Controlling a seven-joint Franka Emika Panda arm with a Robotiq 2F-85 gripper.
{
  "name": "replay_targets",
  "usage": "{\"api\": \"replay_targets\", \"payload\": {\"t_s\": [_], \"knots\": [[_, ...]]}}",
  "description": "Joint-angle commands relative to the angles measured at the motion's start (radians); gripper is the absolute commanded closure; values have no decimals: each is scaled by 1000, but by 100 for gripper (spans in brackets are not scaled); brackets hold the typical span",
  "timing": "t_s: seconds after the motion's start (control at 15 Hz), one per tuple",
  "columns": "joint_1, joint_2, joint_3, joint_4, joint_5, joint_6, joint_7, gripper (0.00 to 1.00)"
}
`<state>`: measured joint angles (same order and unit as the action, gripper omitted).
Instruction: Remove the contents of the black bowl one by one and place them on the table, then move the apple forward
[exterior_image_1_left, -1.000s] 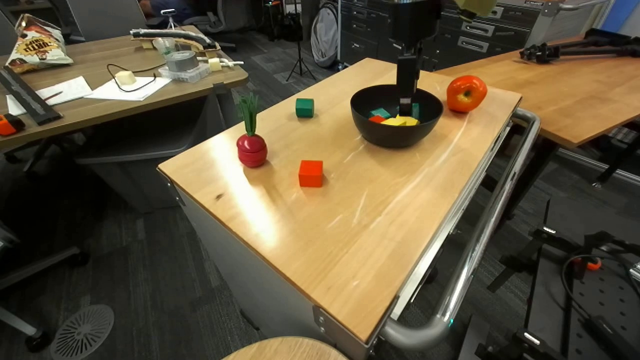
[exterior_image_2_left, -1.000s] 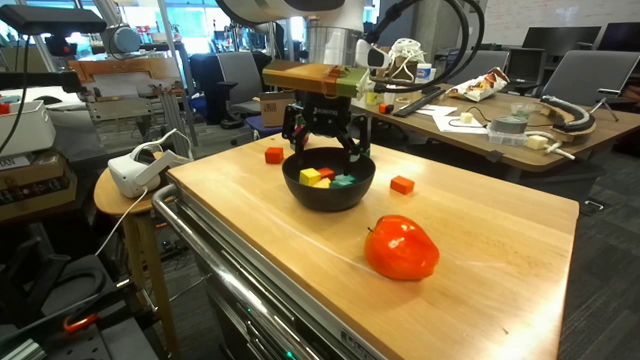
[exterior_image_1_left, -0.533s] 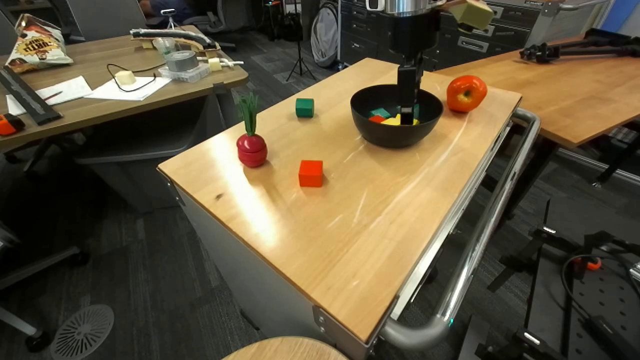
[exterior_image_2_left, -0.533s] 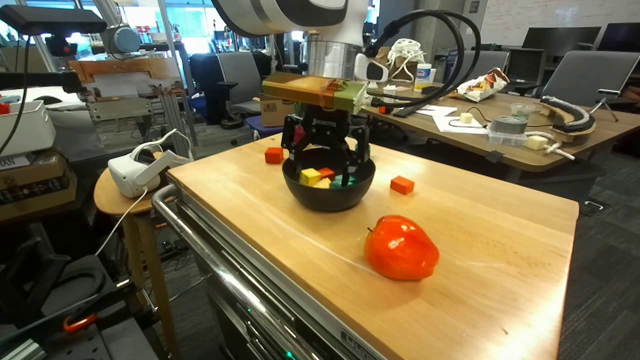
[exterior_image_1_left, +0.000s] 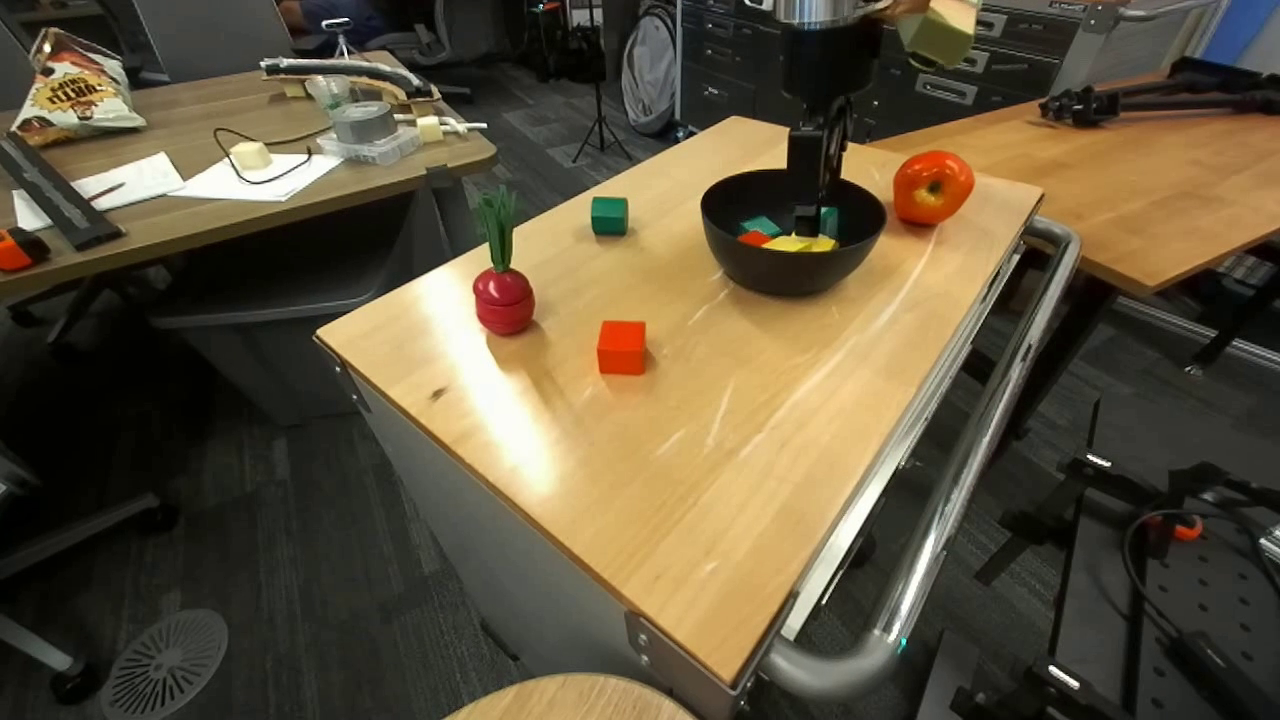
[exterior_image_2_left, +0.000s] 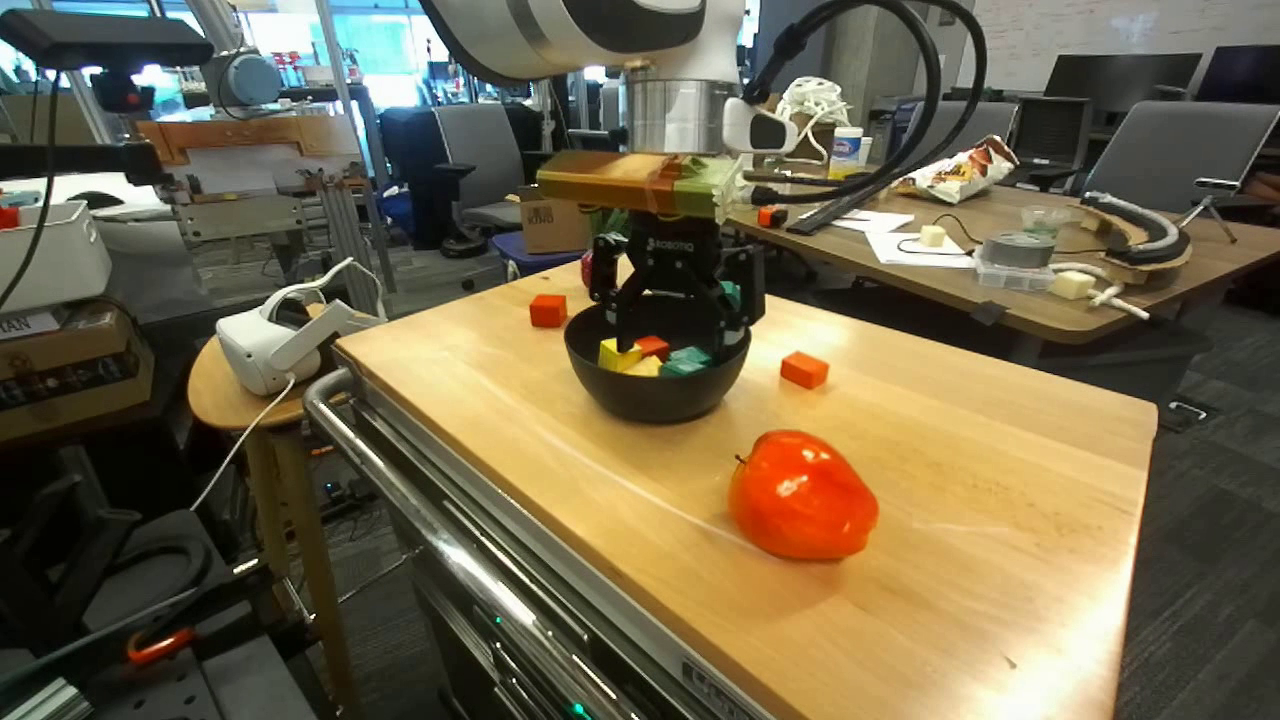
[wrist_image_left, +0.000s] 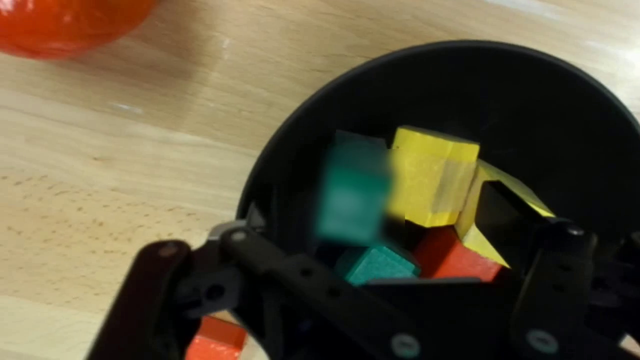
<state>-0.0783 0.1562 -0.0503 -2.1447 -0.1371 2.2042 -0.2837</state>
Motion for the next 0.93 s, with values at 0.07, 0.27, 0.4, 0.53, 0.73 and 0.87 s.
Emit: {"api": "replay_targets", "payload": {"t_s": [0.07, 0.27, 0.4, 0.53, 0.73, 0.87], "knots": [[18, 15, -2, -13, -91, 9, 83, 0], [14, 38, 10, -4, -50, -15, 46, 0], [13, 53, 16, 1, -36, -22, 37, 0], [14, 65, 20, 5, -30, -24, 36, 25], [19, 64, 24, 10, -41, -24, 55, 49], [21, 49, 23, 10, -41, -10, 69, 62]]}}
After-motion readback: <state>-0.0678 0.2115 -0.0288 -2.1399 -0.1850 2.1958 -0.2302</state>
